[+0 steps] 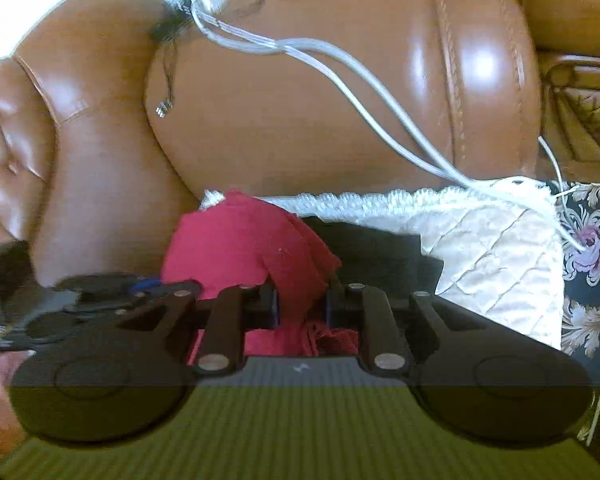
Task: Organize soft objects
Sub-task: 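Carry the red towel with both tools off the table toward the sofa, then lower the towel with both tools onto the white quilted sofa cushion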
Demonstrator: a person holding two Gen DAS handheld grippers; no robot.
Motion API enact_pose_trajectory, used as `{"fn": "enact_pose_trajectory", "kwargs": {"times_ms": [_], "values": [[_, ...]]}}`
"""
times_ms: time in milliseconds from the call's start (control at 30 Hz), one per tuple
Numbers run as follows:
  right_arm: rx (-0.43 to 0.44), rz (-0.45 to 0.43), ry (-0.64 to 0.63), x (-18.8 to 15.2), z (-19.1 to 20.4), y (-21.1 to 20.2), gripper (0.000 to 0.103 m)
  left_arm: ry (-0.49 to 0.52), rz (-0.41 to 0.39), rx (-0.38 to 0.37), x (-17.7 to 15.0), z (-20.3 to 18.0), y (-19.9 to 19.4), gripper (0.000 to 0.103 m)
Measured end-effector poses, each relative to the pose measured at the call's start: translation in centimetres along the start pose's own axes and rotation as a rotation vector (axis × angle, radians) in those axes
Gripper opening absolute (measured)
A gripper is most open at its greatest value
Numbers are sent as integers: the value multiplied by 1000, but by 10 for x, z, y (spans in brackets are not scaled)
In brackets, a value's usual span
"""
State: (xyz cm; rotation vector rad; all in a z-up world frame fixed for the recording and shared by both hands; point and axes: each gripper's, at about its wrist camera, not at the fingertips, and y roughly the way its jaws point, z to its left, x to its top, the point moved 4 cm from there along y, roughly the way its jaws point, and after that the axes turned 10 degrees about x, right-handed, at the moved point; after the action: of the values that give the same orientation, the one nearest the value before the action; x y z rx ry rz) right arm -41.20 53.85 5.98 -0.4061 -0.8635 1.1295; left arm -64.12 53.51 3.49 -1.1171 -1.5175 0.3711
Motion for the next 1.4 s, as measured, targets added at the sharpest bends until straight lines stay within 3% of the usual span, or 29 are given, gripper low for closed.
{"fn": "enact_pose_trajectory", "kwargs": {"times_ms": [267, 433, 500, 667, 833, 967, 1067, 1167, 1400], "values": [[0, -144, -63, 34, 44, -102, 24, -36, -143, -153, 38, -36, -20, 13], [-38, -175, -87, 47, 62, -127, 24, -110, -167, -232, 45, -34, -15, 13], [-56, -164, -92, 51, 66, -125, 24, -147, -146, -247, 37, -24, -7, 13], [-52, -85, -47, 50, 58, -76, 24, -305, -42, -247, -2, 27, 18, 13], [-40, 23, -42, 35, 55, -15, 24, -390, -2, -181, -27, 74, 23, 13], [-10, 43, -27, 33, 56, 11, 24, -349, -17, -168, -20, 74, 14, 13], [36, 7, -17, 32, 58, -1, 24, -289, -20, -175, -5, 58, 8, 13], [44, -40, -9, 30, 55, -30, 24, -241, -15, -211, 17, 28, 8, 13], [-32, -148, 8, 23, 42, -120, 24, -149, 17, -335, 48, -50, 2, 13]]}}
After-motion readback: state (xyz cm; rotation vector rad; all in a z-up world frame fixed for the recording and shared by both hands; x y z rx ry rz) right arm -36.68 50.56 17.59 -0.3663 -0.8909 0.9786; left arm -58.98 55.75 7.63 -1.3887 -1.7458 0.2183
